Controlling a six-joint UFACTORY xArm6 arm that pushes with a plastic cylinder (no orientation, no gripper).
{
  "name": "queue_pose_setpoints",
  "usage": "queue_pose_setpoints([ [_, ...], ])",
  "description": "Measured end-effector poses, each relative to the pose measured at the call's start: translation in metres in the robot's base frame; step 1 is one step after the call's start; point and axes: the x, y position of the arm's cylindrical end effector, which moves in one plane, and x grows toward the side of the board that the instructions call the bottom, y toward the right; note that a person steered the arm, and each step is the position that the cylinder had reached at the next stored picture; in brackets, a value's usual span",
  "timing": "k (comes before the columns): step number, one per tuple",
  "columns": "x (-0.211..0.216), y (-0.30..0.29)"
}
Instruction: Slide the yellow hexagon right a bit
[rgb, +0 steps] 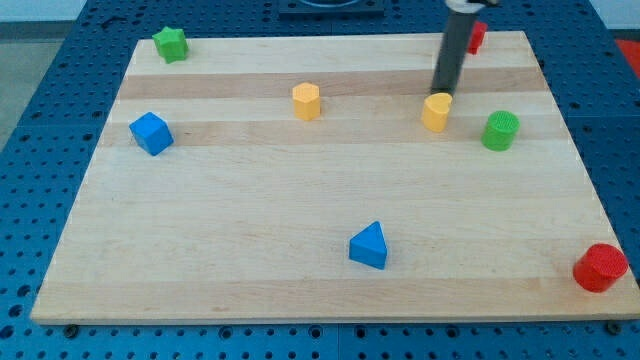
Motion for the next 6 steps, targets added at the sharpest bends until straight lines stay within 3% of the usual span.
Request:
queue_pose_setpoints([
  [2, 0.005, -0.089],
  [4, 0.06, -0.147],
  [5, 0.073, -0.208],
  [6, 0.05, -0.233],
])
